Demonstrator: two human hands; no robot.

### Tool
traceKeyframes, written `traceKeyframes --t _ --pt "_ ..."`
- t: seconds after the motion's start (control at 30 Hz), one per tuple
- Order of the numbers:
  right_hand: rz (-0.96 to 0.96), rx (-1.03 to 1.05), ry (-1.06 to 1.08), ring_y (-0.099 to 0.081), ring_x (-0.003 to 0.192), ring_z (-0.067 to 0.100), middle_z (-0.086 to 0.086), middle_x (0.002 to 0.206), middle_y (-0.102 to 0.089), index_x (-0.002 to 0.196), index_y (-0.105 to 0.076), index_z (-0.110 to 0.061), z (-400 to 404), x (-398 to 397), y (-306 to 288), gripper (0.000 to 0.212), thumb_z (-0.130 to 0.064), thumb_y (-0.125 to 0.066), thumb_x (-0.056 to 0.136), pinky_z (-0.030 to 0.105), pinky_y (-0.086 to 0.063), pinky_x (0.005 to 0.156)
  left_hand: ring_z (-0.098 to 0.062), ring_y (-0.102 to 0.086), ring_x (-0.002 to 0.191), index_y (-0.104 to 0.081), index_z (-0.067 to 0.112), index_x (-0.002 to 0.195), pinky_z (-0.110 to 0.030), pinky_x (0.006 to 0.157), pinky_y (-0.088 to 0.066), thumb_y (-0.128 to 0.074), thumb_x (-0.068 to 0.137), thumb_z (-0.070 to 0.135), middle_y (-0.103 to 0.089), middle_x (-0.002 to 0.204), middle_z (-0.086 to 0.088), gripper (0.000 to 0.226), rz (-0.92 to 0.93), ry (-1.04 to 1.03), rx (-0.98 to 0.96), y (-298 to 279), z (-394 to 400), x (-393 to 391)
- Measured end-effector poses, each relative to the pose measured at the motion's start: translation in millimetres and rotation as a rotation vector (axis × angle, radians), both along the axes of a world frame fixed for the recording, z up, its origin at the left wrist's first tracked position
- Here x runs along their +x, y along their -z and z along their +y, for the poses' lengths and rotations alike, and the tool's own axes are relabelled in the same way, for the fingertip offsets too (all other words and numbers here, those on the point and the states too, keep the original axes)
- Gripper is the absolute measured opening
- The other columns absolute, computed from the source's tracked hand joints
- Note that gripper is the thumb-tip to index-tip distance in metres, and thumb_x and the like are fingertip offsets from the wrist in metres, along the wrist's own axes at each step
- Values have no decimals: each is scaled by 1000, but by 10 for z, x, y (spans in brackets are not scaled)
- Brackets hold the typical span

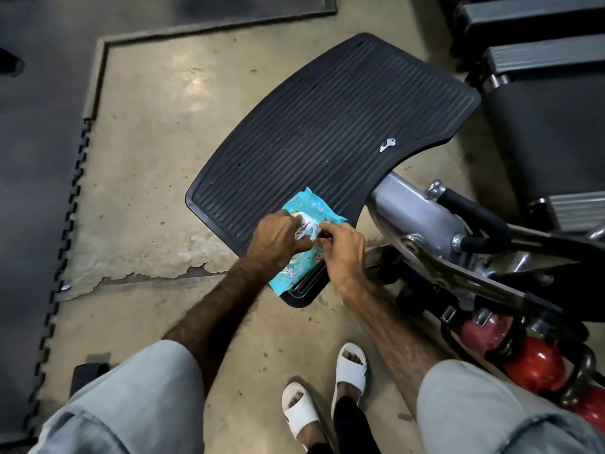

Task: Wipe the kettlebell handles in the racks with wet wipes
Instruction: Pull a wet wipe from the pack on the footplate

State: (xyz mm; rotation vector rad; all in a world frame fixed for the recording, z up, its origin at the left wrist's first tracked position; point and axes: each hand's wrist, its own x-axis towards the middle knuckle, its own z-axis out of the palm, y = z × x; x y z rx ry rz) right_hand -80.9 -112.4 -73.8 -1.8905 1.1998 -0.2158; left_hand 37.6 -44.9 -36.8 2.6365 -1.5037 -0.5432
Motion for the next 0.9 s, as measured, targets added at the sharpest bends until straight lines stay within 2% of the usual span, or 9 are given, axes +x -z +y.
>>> traceKeyframes --t 0.1,0.27,0.33,0.4,0.47,0.53,0.6,0.73,0.9 --pt "30 -5 -26 -60 108 19 6 121 -64 126 -65 -11 9 9 -4 41 -14 -72 86 22 -44 101 -34 -61 86 -65 10 108 -36 68 -41 -57 86 39 -67 94 -15 37 67 11 31 -95 0 110" --pt "68 -57 -59 -60 107 24 5 120 -62 126 -64 -14 44 27 -21 44 -25 -75 84 40 -50 99 -22 -68 89 -65 14 118 -36 73 -52 -50 96 27 -71 111 -8 30 363 -111 -127 -186 103 417" --pt "60 -67 -52 -61 106 23 2 118 -60 124 -63 -17 71 29 -18 43 -25 -75 84 42 -54 94 -23 -67 96 -62 15 122 -38 80 -57 -51 95 23 -69 115 -7 29 265 -173 -223 -136 164 447" --pt "58 -72 -49 -62 105 22 0 119 -58 124 -61 -18 87 21 -10 45 -25 -76 83 43 -57 89 -23 -63 97 -58 17 120 -39 79 -56 -57 91 19 -64 116 -5 29 40 -179 -268 -63 220 423" --pt "49 -82 -63 -62 106 21 0 120 -56 125 -60 -19 100 13 3 45 -25 -76 83 43 -57 88 -24 -54 95 -57 16 111 -37 74 -51 -65 82 9 -57 110 -7 31 -282 -5 -228 -10 249 389" --pt "38 -102 -82 -59 109 21 0 119 -53 125 -60 -20 104 3 8 43 -23 -74 85 43 -56 90 -25 -53 91 -60 15 103 -37 72 -46 -69 75 6 -57 103 -7 30 -442 228 -224 11 216 346" --pt "47 -141 -107 -55 111 21 1 119 -51 125 -61 -19 102 -12 16 40 -22 -72 86 42 -54 92 -24 -54 93 -63 16 105 -37 75 -44 -68 81 17 -61 103 -4 25 -391 351 -187 28 159 280" --pt "83 -142 -147 -46 117 18 1 126 -49 132 -58 -18 80 -38 3 46 -27 -70 88 35 -51 97 -21 -51 104 -63 20 115 -37 85 -35 -51 93 41 -64 113 0 33 -249 230 -90 59 129 182" --pt "80 -154 -147 -46 118 16 -2 125 -47 131 -56 -21 94 -35 12 47 -27 -71 87 39 -54 94 -20 -49 106 -68 21 108 -36 85 -32 -46 95 43 -64 109 2 34 -264 144 -79 93 122 130"
